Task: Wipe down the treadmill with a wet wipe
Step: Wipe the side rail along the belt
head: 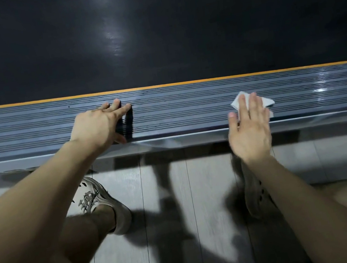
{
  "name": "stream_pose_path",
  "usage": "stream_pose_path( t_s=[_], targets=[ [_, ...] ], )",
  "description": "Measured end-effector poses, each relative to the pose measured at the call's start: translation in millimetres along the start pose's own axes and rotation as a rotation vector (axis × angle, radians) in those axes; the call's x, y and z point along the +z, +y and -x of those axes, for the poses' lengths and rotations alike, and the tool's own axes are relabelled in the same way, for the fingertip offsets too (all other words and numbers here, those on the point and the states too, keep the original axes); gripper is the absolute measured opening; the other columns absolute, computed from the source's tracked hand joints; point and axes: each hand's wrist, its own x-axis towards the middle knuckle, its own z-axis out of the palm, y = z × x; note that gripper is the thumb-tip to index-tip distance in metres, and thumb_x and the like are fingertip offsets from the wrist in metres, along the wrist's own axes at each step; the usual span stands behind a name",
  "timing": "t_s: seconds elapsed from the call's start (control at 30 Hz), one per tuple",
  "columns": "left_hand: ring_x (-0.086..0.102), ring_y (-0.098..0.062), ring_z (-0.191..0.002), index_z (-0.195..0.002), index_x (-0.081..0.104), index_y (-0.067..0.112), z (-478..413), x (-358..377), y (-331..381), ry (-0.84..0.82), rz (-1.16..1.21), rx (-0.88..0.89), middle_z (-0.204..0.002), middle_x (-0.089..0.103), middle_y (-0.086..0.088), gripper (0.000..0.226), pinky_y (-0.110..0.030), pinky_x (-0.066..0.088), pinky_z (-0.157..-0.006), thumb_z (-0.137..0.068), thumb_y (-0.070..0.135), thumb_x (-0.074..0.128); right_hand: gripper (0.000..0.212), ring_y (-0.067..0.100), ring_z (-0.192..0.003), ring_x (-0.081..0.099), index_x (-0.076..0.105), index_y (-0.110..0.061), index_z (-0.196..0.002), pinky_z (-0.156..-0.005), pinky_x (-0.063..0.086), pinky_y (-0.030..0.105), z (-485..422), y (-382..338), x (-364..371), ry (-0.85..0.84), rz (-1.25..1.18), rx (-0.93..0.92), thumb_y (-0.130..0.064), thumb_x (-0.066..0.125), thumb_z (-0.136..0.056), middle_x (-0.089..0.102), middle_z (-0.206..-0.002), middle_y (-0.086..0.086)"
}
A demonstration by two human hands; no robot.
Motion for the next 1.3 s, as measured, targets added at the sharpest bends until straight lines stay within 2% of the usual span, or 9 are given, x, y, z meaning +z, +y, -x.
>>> stream_pose_path(
  t_s=[0.23, 0.33, 0.53, 0.7, 0.8, 0.9, 1.0, 1.1, 1.3],
  targets=[
    [0.034, -0.018, -0.158, -0.168, 0.019, 0.045, 1.7, -4.5, 1.2, 0.025, 0.017, -0.014, -0.176, 0.022, 0.010, 0.101, -0.043, 0.050, -0.109, -0.087, 0.065, 0.077, 0.067, 0.019, -0.166, 0.001, 0.023, -0.020, -0.170, -0.133, 0.009, 0.047, 68.1, -180.5, 37.7, -0.177, -0.101, -0.581, -0.052, 0.030, -0.112, 0.012, -0.178, 0.004],
    [0.031, -0.018, -0.159, -0.168, 0.024, 0.042, 5.6, -1.6, -2.3, 0.034, 0.032, 0.010, -0.176, 0.022, 0.010, 0.100, -0.042, 0.045, -0.115, -0.086, 0.066, 0.077, 0.065, 0.018, -0.166, 0.003, 0.021, -0.025, -0.170, -0.134, 0.008, 0.045, 52.5, -145.6, 40.1, -0.123, -0.050, -0.554, -0.054, 0.028, -0.113, 0.013, -0.178, 0.002],
    [0.052, -0.035, -0.134, -0.153, 0.052, 0.031, -11.8, -6.8, -2.1, 0.015, 0.057, 0.045, -0.154, 0.054, -0.002, 0.097, -0.049, 0.055, -0.099, -0.068, 0.047, 0.097, 0.065, 0.028, -0.165, 0.008, 0.023, -0.013, -0.169, -0.131, 0.020, 0.053, 24.4, -76.5, 29.6, 0.103, -0.042, -0.010, -0.049, 0.027, -0.115, 0.015, -0.177, 0.015],
    [0.051, -0.037, -0.134, -0.153, 0.054, 0.026, -2.7, -10.2, -25.9, 0.013, 0.121, 0.146, -0.159, 0.050, -0.008, 0.085, -0.053, 0.054, -0.100, -0.077, 0.045, 0.089, 0.066, 0.023, -0.166, -0.002, 0.030, -0.013, -0.167, -0.133, 0.011, 0.049, 77.9, -207.8, 48.6, -0.181, -0.103, -0.502, -0.049, 0.031, -0.112, 0.008, -0.178, 0.010],
    [0.051, -0.037, -0.140, -0.154, 0.053, 0.021, 2.3, -3.5, -43.3, -0.013, 0.138, 0.161, -0.160, 0.048, -0.011, 0.089, -0.051, 0.052, -0.106, -0.075, 0.037, 0.091, 0.061, 0.020, -0.166, 0.002, 0.035, -0.017, -0.166, -0.133, 0.010, 0.047, 76.0, -208.6, 49.3, -0.195, -0.118, -0.569, -0.048, 0.034, -0.113, 0.014, -0.178, 0.005],
    [0.048, -0.037, -0.142, -0.157, 0.047, 0.025, -0.8, 2.2, -60.6, -0.011, 0.101, 0.195, -0.162, 0.045, -0.011, 0.102, -0.055, 0.050, -0.110, -0.069, 0.042, 0.097, 0.062, 0.017, -0.166, 0.000, 0.020, -0.024, -0.171, -0.134, 0.007, 0.046, 59.4, -155.8, 43.8, -0.096, -0.046, -0.476, -0.048, 0.030, -0.114, 0.011, -0.179, 0.002],
    [0.048, -0.036, -0.142, -0.157, 0.045, 0.028, -4.5, 6.3, -75.0, 0.009, 0.093, 0.194, -0.161, 0.045, -0.008, 0.109, -0.055, 0.051, -0.109, -0.064, 0.053, 0.097, 0.064, 0.020, -0.166, -0.002, 0.011, -0.024, -0.172, -0.133, 0.011, 0.050, 40.9, -97.1, 39.6, 0.003, 0.057, -0.149, -0.053, 0.019, -0.115, 0.005, -0.179, 0.005],
    [0.053, -0.039, -0.136, -0.159, 0.040, 0.030, 7.3, 17.9, -91.3, 0.037, 0.081, 0.199, -0.160, 0.045, -0.008, 0.112, -0.057, 0.053, -0.105, -0.064, 0.054, 0.096, 0.068, 0.025, -0.166, 0.000, 0.014, -0.018, -0.171, -0.132, 0.012, 0.052, 52.6, -123.4, 38.2, 0.058, -0.005, 0.068, -0.054, 0.018, -0.114, 0.006, -0.179, 0.010],
    [0.042, -0.046, -0.146, -0.165, 0.031, 0.029, 32.6, 25.0, -137.3, -0.026, 0.077, 0.017, -0.167, 0.034, -0.017, 0.112, -0.063, 0.049, -0.108, -0.074, 0.056, 0.091, 0.065, 0.019, -0.166, 0.000, 0.022, -0.021, -0.170, -0.133, 0.006, 0.046, 111.2, -295.4, 68.5, -0.169, -0.116, -0.540, -0.051, 0.029, -0.112, 0.010, -0.179, 0.004]
  ],
)
